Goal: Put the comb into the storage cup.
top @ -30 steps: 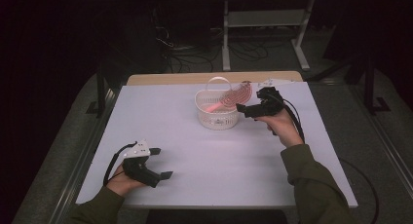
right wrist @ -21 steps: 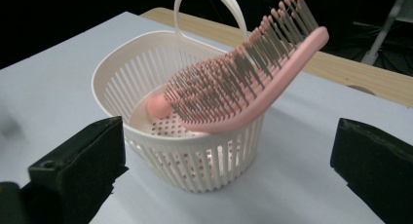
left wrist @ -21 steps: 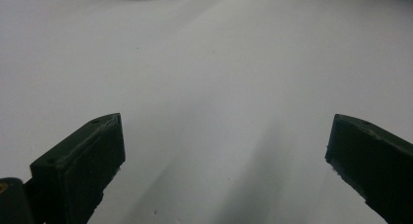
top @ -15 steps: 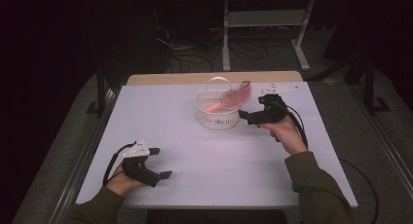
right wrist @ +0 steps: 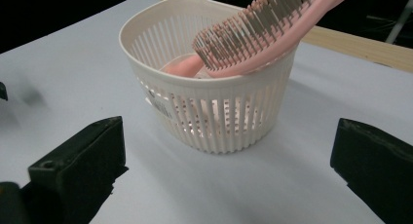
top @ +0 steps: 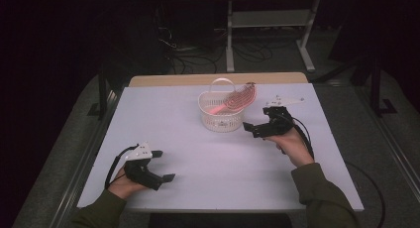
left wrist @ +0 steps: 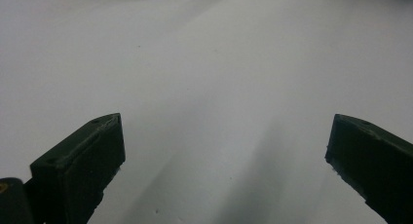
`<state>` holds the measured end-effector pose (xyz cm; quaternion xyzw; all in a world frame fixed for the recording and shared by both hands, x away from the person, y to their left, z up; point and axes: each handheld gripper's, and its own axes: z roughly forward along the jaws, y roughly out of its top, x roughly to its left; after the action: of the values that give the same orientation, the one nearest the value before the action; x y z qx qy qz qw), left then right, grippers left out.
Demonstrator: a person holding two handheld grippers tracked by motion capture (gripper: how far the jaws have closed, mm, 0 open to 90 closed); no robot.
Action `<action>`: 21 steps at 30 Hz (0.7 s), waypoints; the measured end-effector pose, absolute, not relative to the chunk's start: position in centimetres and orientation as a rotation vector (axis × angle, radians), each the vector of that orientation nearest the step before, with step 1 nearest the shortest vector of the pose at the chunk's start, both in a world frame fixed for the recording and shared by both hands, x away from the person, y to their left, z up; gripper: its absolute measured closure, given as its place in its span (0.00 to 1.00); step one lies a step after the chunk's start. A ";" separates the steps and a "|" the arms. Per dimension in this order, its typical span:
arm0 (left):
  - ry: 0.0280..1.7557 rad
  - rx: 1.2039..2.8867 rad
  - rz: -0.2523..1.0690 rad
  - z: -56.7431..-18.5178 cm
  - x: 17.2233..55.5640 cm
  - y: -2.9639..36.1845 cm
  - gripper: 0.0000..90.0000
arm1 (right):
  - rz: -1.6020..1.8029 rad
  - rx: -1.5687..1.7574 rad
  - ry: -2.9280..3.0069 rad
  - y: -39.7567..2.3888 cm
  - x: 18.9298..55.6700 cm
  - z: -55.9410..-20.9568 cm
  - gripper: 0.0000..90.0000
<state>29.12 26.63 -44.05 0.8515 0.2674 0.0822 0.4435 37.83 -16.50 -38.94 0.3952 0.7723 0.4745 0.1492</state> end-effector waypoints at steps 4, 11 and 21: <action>0.663 2.110 0.204 -44.0 29.1 26.6 0.01 | 1.348 1.137 2.241 -16.6 37.3 -39.5 0.00; 0.660 2.109 0.206 -44.0 29.1 26.7 0.01 | 1.323 1.131 2.270 -17.0 36.0 -40.3 0.00; 0.656 2.108 0.208 -43.9 29.0 26.7 0.01 | 1.309 1.116 2.306 -17.0 34.6 -41.1 0.00</action>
<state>29.03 26.66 -43.91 0.8509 0.2649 0.0839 0.4457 34.55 -17.03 -41.12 0.3844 0.7946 0.4511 0.1319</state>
